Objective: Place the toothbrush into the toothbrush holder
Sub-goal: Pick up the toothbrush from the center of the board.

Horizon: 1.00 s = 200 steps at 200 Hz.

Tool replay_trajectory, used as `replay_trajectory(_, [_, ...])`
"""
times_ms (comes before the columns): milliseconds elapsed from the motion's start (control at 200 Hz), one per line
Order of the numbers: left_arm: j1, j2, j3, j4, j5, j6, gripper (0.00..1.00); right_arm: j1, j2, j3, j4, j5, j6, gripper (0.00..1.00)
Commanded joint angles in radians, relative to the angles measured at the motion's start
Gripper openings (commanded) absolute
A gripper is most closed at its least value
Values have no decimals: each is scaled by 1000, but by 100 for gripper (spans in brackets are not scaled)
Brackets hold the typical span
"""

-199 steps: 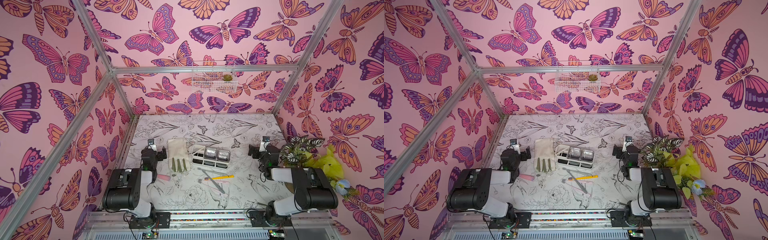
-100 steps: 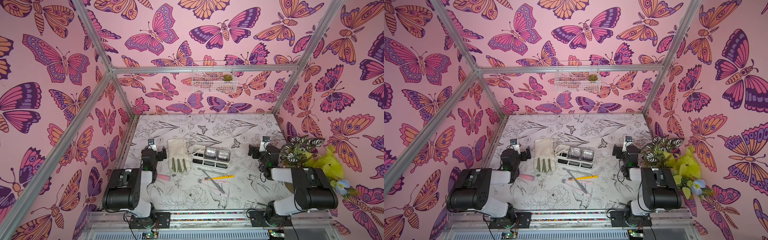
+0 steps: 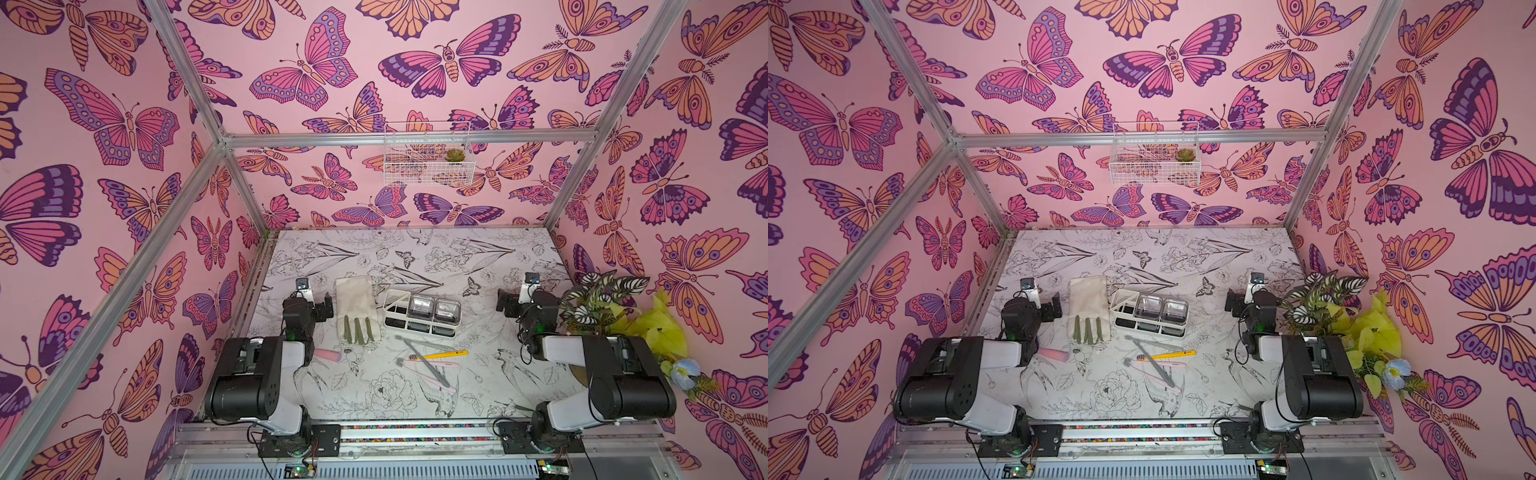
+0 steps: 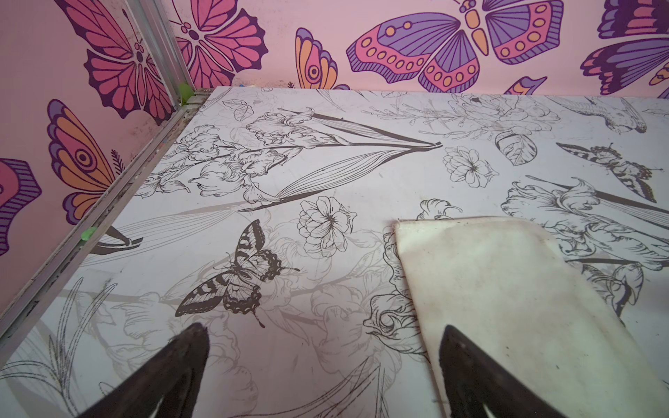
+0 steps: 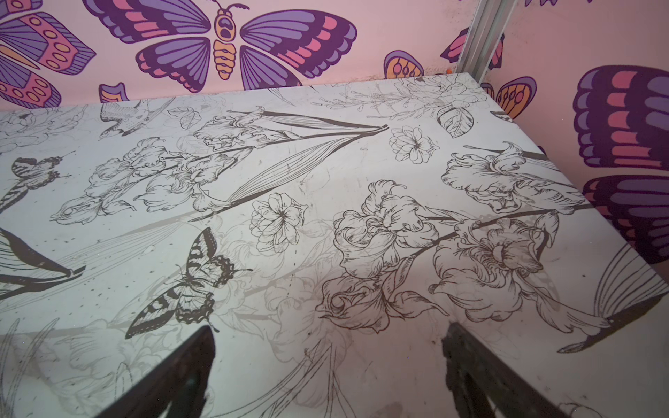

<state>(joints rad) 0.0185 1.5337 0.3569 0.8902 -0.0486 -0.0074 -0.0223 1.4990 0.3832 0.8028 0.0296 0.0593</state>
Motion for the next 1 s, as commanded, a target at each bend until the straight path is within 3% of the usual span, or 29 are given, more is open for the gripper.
replay_trajectory(0, [-3, 10, 13, 9, -5, 9, 100, 9, -47, 38, -47, 28, 9, 99])
replay_trajectory(155, [-19, 4, 6, 21, -23, 26, 100, 12, -129, 48, -142, 54, 11, 100])
replay_trajectory(280, [-41, -55, 3, -10, -83, 34, 100, 27, -239, 63, -249, 64, 18, 92])
replay_trajectory(441, [-105, -204, 101, -340, -184, 33, 96, 25, -355, 138, -427, 43, 79, 92])
replay_trajectory(636, [-317, -387, 156, -512, -279, 37, 97, 53, -388, 169, -584, -215, 209, 90])
replay_trajectory(746, [-444, -494, 165, -639, -297, -10, 98, 143, -445, 161, -728, -253, 235, 90])
replay_trajectory(821, [-504, -581, 153, -737, -329, -85, 98, 251, -504, 165, -874, -210, 197, 90])
replay_trajectory(996, [-564, -763, 68, -848, -331, -194, 97, 421, -711, 124, -1092, -138, 254, 89])
